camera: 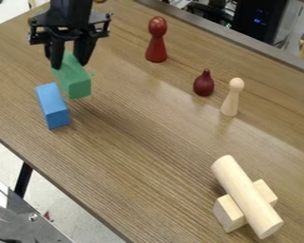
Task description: Move the green box to the top of the blue box
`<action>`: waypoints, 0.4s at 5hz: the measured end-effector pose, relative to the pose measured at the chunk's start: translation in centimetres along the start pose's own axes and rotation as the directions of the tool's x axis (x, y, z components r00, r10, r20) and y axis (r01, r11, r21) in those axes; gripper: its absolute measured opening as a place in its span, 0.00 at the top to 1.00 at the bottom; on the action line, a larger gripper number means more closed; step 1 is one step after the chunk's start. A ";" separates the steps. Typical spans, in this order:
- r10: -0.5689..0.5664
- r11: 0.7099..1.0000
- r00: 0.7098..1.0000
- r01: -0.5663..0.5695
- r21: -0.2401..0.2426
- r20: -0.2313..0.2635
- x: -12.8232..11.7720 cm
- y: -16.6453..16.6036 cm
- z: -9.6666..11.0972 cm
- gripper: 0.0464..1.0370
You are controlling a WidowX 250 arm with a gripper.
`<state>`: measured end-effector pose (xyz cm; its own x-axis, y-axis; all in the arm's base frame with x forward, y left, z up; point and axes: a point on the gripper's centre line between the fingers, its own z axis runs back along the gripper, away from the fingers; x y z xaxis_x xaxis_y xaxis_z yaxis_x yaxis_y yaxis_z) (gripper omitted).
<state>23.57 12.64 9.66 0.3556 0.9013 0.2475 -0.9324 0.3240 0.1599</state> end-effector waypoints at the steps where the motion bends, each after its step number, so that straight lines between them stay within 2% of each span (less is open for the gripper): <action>1: -0.026 1.000 1.000 0.026 -0.012 0.005 0.2 0.2 -0.6 0.54; 2: -0.017 1.000 1.000 0.017 -0.006 -0.002 0.6 0.7 -1.2 0.54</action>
<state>23.06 13.80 8.78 0.3710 0.8964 0.2424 -0.9267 0.3407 0.1584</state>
